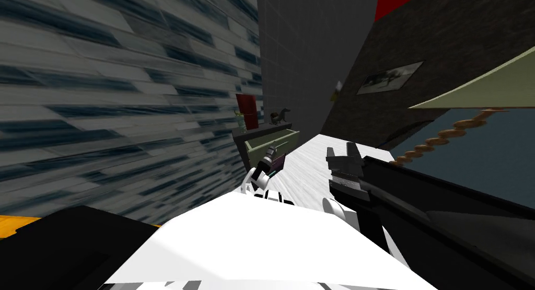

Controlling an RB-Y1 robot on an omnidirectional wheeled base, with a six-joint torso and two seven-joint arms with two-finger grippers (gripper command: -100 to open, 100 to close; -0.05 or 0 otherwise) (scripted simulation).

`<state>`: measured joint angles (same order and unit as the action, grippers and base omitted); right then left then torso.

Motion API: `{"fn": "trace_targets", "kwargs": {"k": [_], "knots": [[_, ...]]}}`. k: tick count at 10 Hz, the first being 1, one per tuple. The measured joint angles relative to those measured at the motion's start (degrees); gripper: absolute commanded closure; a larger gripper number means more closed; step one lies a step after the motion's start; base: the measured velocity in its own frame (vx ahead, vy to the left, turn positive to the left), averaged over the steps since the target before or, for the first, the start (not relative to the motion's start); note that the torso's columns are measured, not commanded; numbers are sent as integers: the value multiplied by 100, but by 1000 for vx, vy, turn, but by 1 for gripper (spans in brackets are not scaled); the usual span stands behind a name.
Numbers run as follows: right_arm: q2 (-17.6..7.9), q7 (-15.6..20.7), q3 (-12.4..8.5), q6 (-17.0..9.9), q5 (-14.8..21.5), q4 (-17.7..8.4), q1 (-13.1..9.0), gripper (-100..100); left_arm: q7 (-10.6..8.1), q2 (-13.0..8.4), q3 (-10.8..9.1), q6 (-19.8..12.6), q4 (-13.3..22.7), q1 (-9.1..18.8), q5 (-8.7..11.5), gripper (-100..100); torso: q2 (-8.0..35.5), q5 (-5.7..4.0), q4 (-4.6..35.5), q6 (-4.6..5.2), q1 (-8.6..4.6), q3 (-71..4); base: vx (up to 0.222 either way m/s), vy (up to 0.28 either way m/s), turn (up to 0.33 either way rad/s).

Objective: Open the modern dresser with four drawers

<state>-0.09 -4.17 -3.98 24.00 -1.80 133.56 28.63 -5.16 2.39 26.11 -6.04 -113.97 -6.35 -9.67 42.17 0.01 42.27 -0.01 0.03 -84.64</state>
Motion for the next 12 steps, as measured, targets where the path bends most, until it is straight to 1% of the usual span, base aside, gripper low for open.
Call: {"fn": "trace_targets", "kwargs": {"k": [1,2,3,4,5,6,7,12], "knots": [[0,0,0,0,0,0,0,0,-95,-23,166,-80,-97,-18,-104,-100,6,-1,1,0,-3,4,52,20,244],[0,0,0,0,0,0,0,0,-177,14,332,-269,-218,55,-224,-100,11,-2,2,2,-6,7,40,11,213],[0,0,0,0,0,0,0,0,-278,9,447,-415,-227,141,-316,-100,14,-3,9,8,-13,8,43,2,244],[0,0,0,0,0,0,0,0,-365,18,623,-511,-290,121,-443,-100,23,-3,16,4,-14,13,41,7,228],[0,0,0,0,0,0,0,0,-444,15,806,-695,-404,119,-565,-100,36,0,35,9,-10,18,40,17,245],[0,0,0,0,0,0,0,0,-540,9,936,-878,-432,212,-662,-100,44,3,46,12,-9,21,26,7,46],[0,0,1,0,0,0,-2,0,-563,7,948,-917,-430,222,-672,0,47,0,30,10,-11,27,9,2,-7],[0,0,1,0,0,0,-2,0,-560,-3,945,-935,-403,207,-670,0,16,1,6,-1,3,10,0,0,0]]}}
